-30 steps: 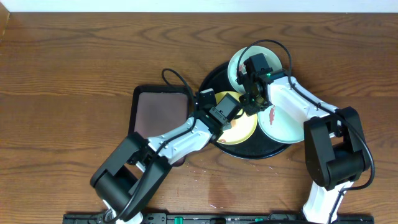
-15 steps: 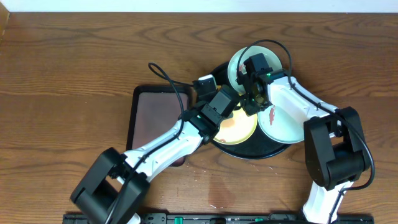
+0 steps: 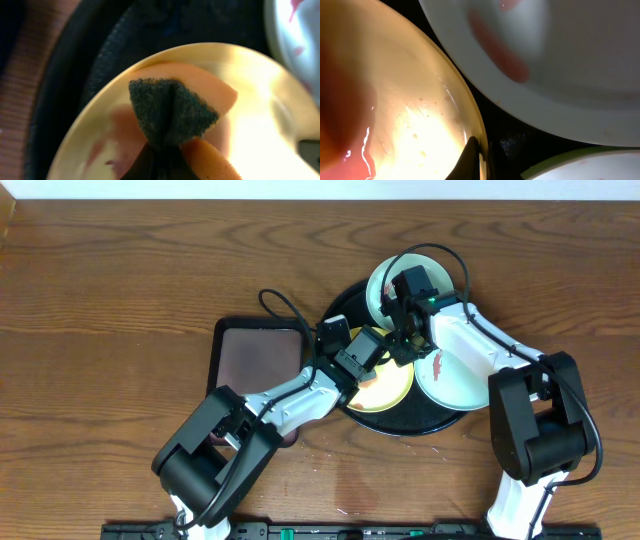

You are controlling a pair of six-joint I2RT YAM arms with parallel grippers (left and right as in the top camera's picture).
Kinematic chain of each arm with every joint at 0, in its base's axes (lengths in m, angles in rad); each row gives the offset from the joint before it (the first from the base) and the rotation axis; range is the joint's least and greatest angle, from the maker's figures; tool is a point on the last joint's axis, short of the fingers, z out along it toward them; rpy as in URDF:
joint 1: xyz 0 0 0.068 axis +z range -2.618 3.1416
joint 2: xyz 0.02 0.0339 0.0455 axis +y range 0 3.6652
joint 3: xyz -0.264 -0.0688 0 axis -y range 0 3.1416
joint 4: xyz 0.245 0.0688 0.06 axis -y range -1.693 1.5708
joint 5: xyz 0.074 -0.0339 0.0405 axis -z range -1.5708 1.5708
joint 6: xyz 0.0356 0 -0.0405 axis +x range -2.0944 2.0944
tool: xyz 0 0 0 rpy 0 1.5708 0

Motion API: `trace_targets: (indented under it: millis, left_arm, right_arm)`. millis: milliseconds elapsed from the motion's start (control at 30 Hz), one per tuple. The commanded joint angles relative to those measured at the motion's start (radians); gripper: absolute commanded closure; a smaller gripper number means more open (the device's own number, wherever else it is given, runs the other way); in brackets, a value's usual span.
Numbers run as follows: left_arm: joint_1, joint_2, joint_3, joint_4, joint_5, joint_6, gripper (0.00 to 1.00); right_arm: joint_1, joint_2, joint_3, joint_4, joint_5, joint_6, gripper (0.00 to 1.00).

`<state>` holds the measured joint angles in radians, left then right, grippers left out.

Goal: Clean dirty plates on tray and stack at the side
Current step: 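Keep scrubbing the yellow plate with the sponge in the left gripper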

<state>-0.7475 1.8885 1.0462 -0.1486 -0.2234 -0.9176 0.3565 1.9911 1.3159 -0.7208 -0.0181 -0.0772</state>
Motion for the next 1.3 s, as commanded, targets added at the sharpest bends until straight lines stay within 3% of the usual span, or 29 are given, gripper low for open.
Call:
trace_targets:
  millis: [0, 433, 733, 1000, 1267]
  left_arm:
    - [0.022, 0.011, -0.01, -0.082, -0.01, 0.077, 0.92]
    - [0.042, -0.161, -0.007, -0.159, -0.084, 0.183, 0.92]
    - [-0.006, -0.136, -0.008, -0.104, 0.022, 0.012, 0.92]
    - [-0.037, -0.006, -0.008, -0.08, 0.103, -0.012, 0.92]
    - [-0.013, -0.045, -0.008, -0.27, -0.047, -0.011, 0.93]
  right_arm:
    - [0.005, 0.029, -0.014, -0.016, -0.042, -0.006, 0.99]
    - [0.004, 0.029, -0.014, -0.016, -0.038, -0.006, 0.99]
    - [0.004, 0.029, -0.014, -0.016, -0.039, -0.006, 0.99]
    - [0.004, 0.029, -0.014, -0.016, -0.038, -0.006, 0.99]
    - [0.004, 0.029, -0.014, -0.015, -0.038, -0.006, 0.99]
